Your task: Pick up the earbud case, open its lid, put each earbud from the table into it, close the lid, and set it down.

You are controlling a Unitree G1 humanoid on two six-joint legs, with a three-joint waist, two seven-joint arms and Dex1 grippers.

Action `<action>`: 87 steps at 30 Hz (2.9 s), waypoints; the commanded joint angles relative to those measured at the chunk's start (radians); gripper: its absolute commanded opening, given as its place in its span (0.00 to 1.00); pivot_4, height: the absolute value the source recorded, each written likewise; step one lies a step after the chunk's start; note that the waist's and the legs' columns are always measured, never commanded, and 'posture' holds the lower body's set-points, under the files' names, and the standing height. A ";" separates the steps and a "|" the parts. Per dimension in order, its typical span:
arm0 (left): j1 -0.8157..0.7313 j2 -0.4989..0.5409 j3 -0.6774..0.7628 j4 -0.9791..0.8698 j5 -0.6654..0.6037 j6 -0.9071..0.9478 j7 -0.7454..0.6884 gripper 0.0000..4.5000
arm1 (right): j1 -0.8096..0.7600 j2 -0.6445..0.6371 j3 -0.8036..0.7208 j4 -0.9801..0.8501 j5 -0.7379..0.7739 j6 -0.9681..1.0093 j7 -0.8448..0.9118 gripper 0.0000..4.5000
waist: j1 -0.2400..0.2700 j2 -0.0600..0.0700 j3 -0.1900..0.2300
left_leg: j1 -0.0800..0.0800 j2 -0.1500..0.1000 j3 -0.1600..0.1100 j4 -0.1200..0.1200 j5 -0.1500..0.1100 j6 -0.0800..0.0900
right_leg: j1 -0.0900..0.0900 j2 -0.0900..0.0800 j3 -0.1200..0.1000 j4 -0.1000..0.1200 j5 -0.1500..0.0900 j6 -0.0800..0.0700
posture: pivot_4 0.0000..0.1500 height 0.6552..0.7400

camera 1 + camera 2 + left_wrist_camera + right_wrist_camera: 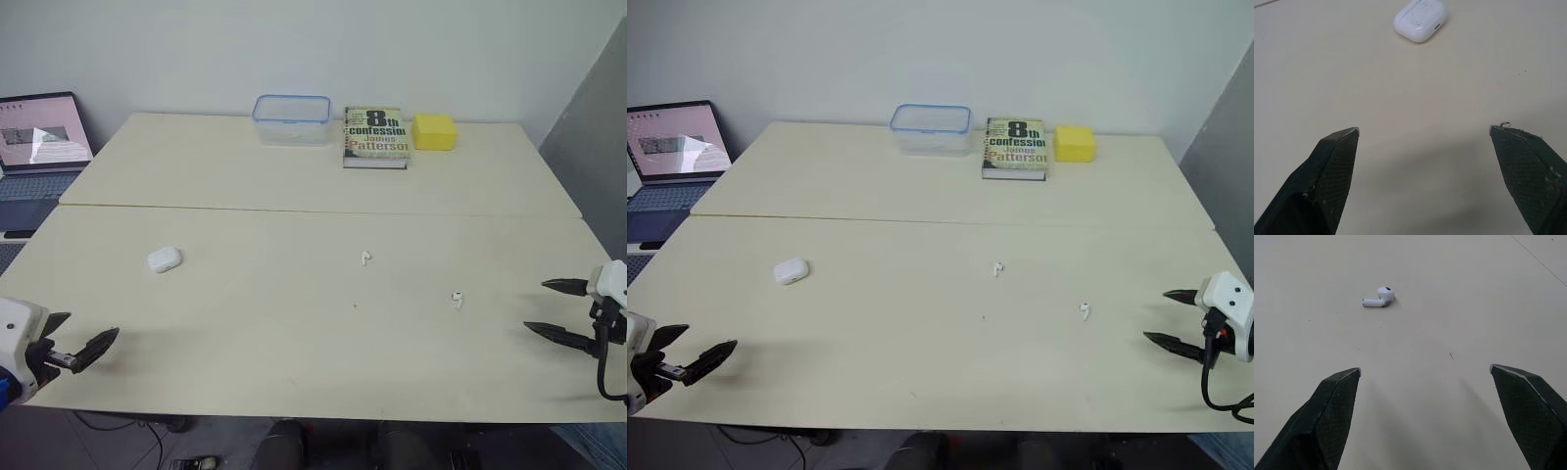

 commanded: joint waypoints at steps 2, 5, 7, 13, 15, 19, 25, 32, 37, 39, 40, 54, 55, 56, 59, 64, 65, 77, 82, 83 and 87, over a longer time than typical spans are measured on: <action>0.001 0.014 0.024 0.001 -0.003 -0.058 -0.077 1.00 | 0.018 0.000 -0.039 -0.044 0.014 -0.001 -0.003 0.99 | 0.000 0.000 0.000 | 0.000 0.000 0.000 0.000 0.000 0.000 | 0.000 0.000 0.000 0.000 0.000 0.000 | 1.00 0.99; -0.012 0.022 0.030 0.015 -0.037 -0.064 -0.151 1.00 | 0.020 -0.001 -0.040 -0.049 0.019 -0.002 0.000 0.99 | 0.000 0.000 0.000 | 0.000 0.000 0.000 0.000 0.000 0.000 | 0.000 0.000 0.000 0.000 0.000 0.000 | 1.00 0.99; -0.011 0.022 0.027 0.018 -0.024 -0.087 -0.172 1.00 | 0.020 0.000 -0.040 -0.053 0.021 -0.001 0.002 0.99 | 0.000 0.000 0.000 | 0.000 0.000 0.001 0.000 0.000 0.000 | 0.000 0.000 0.000 0.000 0.000 0.000 | 1.00 0.99; -0.024 0.003 0.029 0.028 -0.037 -0.109 -0.207 1.00 | 0.018 0.005 -0.038 -0.062 0.028 0.025 -0.002 0.99 | 0.000 0.000 0.000 | 0.000 0.000 0.000 0.000 0.000 0.000 | 0.000 0.000 0.000 0.000 0.000 0.000 | 1.00 0.99; -0.027 0.000 0.028 0.030 -0.039 -0.113 -0.219 1.00 | 0.022 -0.001 -0.036 -0.068 0.040 0.054 0.011 0.99 | 0.000 0.000 0.000 | 0.000 0.000 0.001 0.000 0.000 0.000 | 0.000 0.000 0.000 0.000 0.000 0.000 | 1.00 0.99; -0.045 -0.013 0.040 0.032 -0.053 -0.106 -0.210 1.00 | 0.024 0.002 -0.040 -0.075 0.038 0.057 0.011 0.99 | 0.000 0.001 0.000 | 0.000 0.000 0.001 0.000 0.000 0.000 | 0.000 0.000 0.000 0.000 0.000 0.000 | 1.00 0.99; -0.062 -0.024 0.057 0.033 -0.073 -0.082 -0.186 1.00 | 0.020 0.004 -0.033 -0.075 0.034 0.046 0.014 0.99 | 0.000 0.001 0.000 | 0.000 0.000 0.001 0.000 0.000 0.000 | 0.000 0.000 0.000 0.000 0.000 0.000 | 1.00 0.99; -0.029 -0.089 0.043 -0.042 -0.074 -0.082 -0.149 1.00 | 0.008 0.006 -0.024 -0.081 0.033 0.036 0.013 0.99 | 0.000 0.001 0.000 | 0.001 0.000 0.002 0.000 0.000 0.000 | 0.000 0.000 0.002 0.000 0.000 0.000 | 1.00 0.99; -0.079 -0.239 0.022 -0.149 -0.097 -0.024 0.056 1.00 | -0.030 0.010 -0.009 -0.171 0.084 0.096 0.014 0.99 | 0.001 0.000 0.001 | 0.001 0.000 0.002 0.001 0.000 0.001 | 0.000 0.000 0.002 0.000 0.001 0.001 | 1.00 0.99; -0.108 -0.292 0.009 -0.196 -0.096 0.007 0.145 1.00 | -0.054 0.009 0.001 -0.215 0.107 0.129 0.013 0.99 | 0.001 0.000 0.001 | 0.001 0.000 0.002 0.002 0.000 0.001 | 0.000 0.000 0.002 0.001 0.001 0.002 | 1.00 0.99; -0.137 -0.333 -0.005 -0.222 -0.088 0.026 0.221 1.00 | -0.082 0.008 0.015 -0.244 0.127 0.157 0.010 0.99 | 0.001 0.000 0.001 | 0.001 0.000 0.002 0.002 0.000 0.001 | 0.000 0.000 0.002 0.001 0.001 0.002 | 1.00 0.99; -0.533 -0.576 -0.187 -0.159 0.094 0.255 0.842 1.00 | -0.461 0.036 0.225 -0.361 0.233 0.355 0.006 0.99 | 0.003 -0.004 0.001 | -0.001 -0.001 0.006 0.004 0.000 0.000 | 0.000 0.006 0.002 0.000 0.008 0.003 | 1.00 0.99; -0.551 -0.572 -0.188 -0.136 0.097 0.263 0.848 1.00 | -0.471 0.036 0.236 -0.363 0.231 0.354 0.010 0.99 | 0.003 -0.004 0.001 | -0.001 0.000 0.007 0.004 0.000 0.000 | 0.000 0.006 0.002 0.000 0.008 0.003 | 1.00 0.99; -0.563 -0.569 -0.189 -0.121 0.098 0.270 0.853 1.00 | -0.477 0.036 0.243 -0.365 0.230 0.353 0.014 0.99 | 0.003 -0.004 0.001 | -0.001 0.000 0.008 0.004 0.000 0.000 | 0.000 0.006 0.003 0.000 0.008 0.003 | 1.00 0.99; -0.596 -0.561 -0.189 -0.064 0.111 0.279 0.866 1.00 | -0.495 0.037 0.264 -0.382 0.240 0.366 0.027 0.99 | 0.003 -0.004 0.002 | -0.001 0.000 0.009 0.005 0.000 0.001 | -0.001 0.007 0.004 0.000 0.008 0.004 | 1.00 0.99; -0.651 -0.549 -0.219 0.013 0.125 0.285 0.853 1.00 | -0.540 0.050 0.301 -0.412 0.268 0.401 0.039 0.99 | 0.003 -0.004 0.002 | -0.001 0.000 0.009 0.005 0.000 0.001 | -0.001 0.007 0.004 0.000 0.008 0.004 | 1.00 0.99; -0.662 -0.545 -0.223 0.031 0.131 0.280 0.852 1.00 | -0.551 0.054 0.310 -0.413 0.273 0.409 0.044 0.99 | 0.003 -0.004 0.002 | -0.001 0.000 0.009 0.005 0.000 0.001 | 0.000 0.007 0.004 0.000 0.008 0.004 | 1.00 0.99; -0.781 -0.519 -0.238 0.222 0.188 0.220 0.862 1.00 | -0.762 0.158 0.499 -0.307 0.172 0.412 0.091 0.99 | 0.001 -0.004 0.002 | -0.001 0.000 0.010 0.005 0.000 0.000 | -0.001 0.007 0.004 0.001 0.009 0.005 | 1.00 0.99; -0.810 -0.506 -0.235 0.259 0.198 0.209 0.867 1.00 | -0.763 0.175 0.512 -0.300 0.158 0.404 0.104 0.99 | 0.001 -0.004 0.002 | -0.001 0.000 0.010 0.005 0.000 0.000 | -0.002 0.007 0.005 0.001 0.009 0.005 | 1.00 0.99; -0.812 -0.502 -0.234 0.262 0.198 0.209 0.866 1.00 | -0.761 0.177 0.511 -0.301 0.156 0.404 0.105 0.99 | 0.001 -0.004 0.002 | -0.001 0.000 0.010 0.005 0.000 0.000 | -0.002 0.007 0.005 0.001 0.009 0.005 | 1.00 0.99; -0.811 -0.490 -0.239 0.270 0.196 0.229 0.856 0.96 | -0.747 0.179 0.505 -0.312 0.155 0.406 0.102 1.00 | 0.001 -0.004 0.002 | -0.001 0.000 0.010 0.005 0.000 0.000 | -0.003 0.007 0.005 0.001 0.009 0.005 | 1.00 0.99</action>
